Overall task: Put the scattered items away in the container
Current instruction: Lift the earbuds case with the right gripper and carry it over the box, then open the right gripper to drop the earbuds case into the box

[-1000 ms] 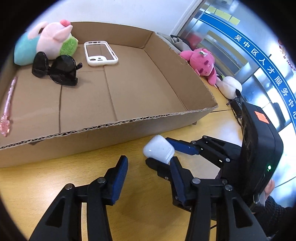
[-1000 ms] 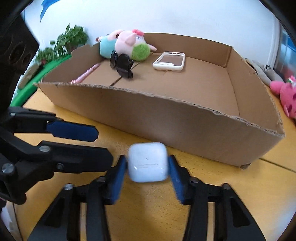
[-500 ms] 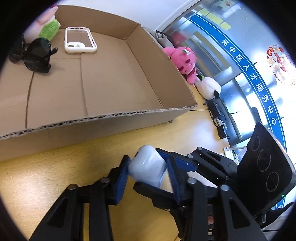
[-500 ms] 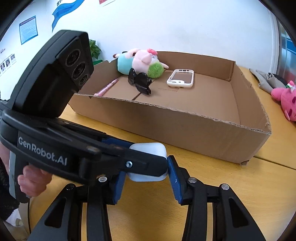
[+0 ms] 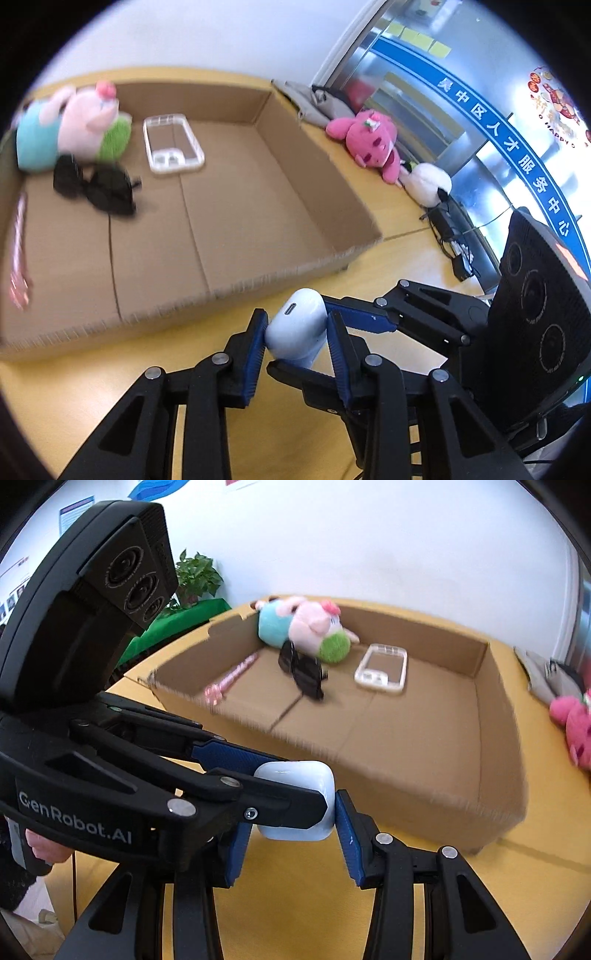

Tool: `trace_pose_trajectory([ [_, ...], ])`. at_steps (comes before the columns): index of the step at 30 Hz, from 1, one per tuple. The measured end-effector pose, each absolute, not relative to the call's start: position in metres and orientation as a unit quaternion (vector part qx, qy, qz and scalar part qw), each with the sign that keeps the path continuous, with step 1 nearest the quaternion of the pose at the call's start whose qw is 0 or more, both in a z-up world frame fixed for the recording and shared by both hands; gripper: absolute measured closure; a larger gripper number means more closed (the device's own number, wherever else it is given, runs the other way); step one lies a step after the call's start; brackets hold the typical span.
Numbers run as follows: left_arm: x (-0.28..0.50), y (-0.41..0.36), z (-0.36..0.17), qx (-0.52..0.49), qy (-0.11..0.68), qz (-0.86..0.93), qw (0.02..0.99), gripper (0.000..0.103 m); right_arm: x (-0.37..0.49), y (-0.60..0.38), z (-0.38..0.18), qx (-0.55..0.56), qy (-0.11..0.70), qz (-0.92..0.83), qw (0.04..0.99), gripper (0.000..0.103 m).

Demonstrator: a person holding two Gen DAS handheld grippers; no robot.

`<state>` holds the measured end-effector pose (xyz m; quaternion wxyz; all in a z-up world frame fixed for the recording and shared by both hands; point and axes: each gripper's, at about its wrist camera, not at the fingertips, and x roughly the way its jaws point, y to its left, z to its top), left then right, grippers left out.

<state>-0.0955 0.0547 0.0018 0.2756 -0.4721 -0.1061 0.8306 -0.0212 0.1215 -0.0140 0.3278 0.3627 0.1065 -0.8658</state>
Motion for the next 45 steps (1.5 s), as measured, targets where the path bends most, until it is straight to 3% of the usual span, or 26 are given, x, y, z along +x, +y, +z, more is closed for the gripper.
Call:
trace_pose_trajectory([
  [6, -0.132, 0.041, 0.033, -0.453, -0.086, 0.843, 0.278, 0.072, -0.056, 0.107, 0.02, 0.354, 0.131, -0.863, 0.337, 0.056],
  [12, -0.182, 0.025, 0.031, -0.473, -0.086, 0.83, 0.283, 0.072, -0.113, 0.092, 0.024, 0.39, 0.106, -0.851, 0.336, 0.056],
  [28, -0.283, 0.001, -0.045, -0.579, -0.197, 0.753, 0.242, 0.072, -0.234, 0.07, -0.031, 0.544, 0.094, -0.765, 0.332, 0.056],
  [45, -0.303, 0.022, -0.086, -0.636, -0.222, 0.705, 0.223, 0.069, -0.253, 0.09, -0.07, 0.61, 0.078, -0.731, 0.294, 0.056],
])
